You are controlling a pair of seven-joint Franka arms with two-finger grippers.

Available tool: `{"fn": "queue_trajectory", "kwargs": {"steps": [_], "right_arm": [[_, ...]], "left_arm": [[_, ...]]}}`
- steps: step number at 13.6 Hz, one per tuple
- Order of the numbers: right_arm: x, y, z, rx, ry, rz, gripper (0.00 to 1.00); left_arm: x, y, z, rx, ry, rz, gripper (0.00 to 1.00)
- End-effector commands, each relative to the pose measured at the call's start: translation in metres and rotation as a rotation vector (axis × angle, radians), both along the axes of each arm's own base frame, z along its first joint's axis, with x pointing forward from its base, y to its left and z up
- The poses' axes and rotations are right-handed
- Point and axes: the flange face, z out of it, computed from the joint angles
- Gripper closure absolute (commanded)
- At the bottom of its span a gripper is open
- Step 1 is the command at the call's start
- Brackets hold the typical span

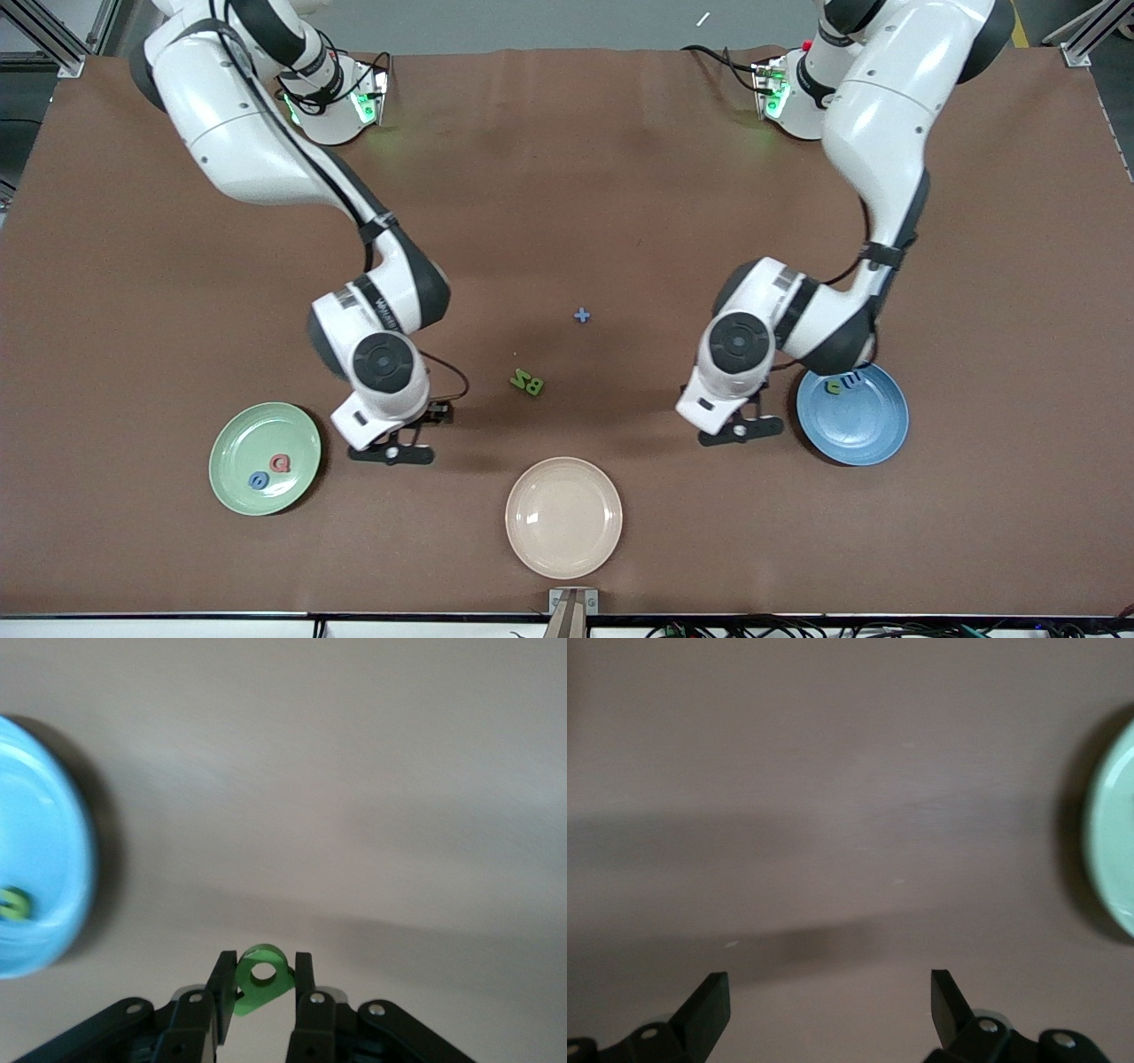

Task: Sort upper and lower case letters into plates
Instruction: 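Place the green n on the blue plate while the right gripper reaches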

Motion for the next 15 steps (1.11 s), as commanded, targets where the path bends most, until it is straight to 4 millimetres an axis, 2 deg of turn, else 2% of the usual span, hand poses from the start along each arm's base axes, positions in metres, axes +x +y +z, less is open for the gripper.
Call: {"fn": "queue_trajectory", "kwargs": {"steps": [1,3,5,6,7,8,9,10,11,12,13,14,15], "right_arm": [[-0.010,0.024,0.005,0.077,0.002,0.096,0.00],[-0.021,0.049,0.003,0.089,0.000,0.275,0.00],[-0.028,0.060,-0.005,0.109,0.006,0.487,0.00],[-0.035,0.066,-0.015,0.124,0.012,0.574,0.00],[-0.043,0.071,-0.024,0.132,0.014,0.641,0.00],[-0.050,0.075,-0.033,0.140,0.015,0.691,0.00],[-0.058,0.083,-0.034,0.157,0.022,0.740,0.00],[-0.064,0.087,-0.037,0.168,0.036,0.781,0.00],[-0.069,0.090,-0.039,0.178,0.048,0.802,0.00],[-0.072,0.093,-0.037,0.229,0.063,0.787,0.00],[-0.075,0.094,-0.038,0.265,0.080,0.783,0.00],[-0.076,0.094,-0.039,0.272,0.078,0.791,0.00],[-0.074,0.094,-0.039,0.274,0.072,0.793,0.00]], "left_arm": [[0.001,0.051,0.008,0.028,0.050,0.002,1.00],[0.005,0.098,0.003,0.032,0.077,0.027,1.00],[0.010,0.142,-0.005,0.029,0.109,0.016,1.00],[0.011,0.171,-0.012,0.023,0.127,0.020,0.99],[0.011,0.186,-0.020,0.017,0.143,0.018,0.99],[0.009,0.189,-0.029,0.008,0.143,0.010,0.98],[0.006,0.190,-0.042,-0.004,0.135,0.007,0.94],[0.006,0.203,-0.050,-0.018,0.113,0.019,0.89],[0.008,0.207,-0.051,-0.028,0.094,0.024,0.67],[0.009,0.207,-0.050,-0.028,0.091,0.024,0.15],[0.009,0.205,-0.045,-0.027,0.088,0.023,0.00],[0.007,0.195,-0.042,-0.024,0.093,0.010,0.00],[0.003,0.165,-0.035,-0.047,0.091,-0.008,0.00]]}}
